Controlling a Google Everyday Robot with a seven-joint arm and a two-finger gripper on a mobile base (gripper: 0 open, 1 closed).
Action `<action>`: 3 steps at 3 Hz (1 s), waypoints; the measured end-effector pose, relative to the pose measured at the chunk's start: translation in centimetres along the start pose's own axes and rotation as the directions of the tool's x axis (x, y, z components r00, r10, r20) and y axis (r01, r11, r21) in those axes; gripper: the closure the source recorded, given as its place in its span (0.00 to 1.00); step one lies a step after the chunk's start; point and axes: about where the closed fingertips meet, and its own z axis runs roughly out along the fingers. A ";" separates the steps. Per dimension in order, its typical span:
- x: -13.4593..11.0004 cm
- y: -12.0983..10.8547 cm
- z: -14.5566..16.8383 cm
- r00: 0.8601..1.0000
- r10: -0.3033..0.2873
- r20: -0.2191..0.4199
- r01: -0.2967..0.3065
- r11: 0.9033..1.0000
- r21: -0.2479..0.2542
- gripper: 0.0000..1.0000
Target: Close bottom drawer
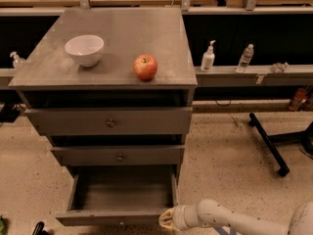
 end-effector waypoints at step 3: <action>0.4 4.9 4.1 0.962 0.184 0.200 -0.177 0.983 -0.052 1.00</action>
Offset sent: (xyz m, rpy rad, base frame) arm -0.0481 0.0230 -0.0411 0.2351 0.2138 0.0046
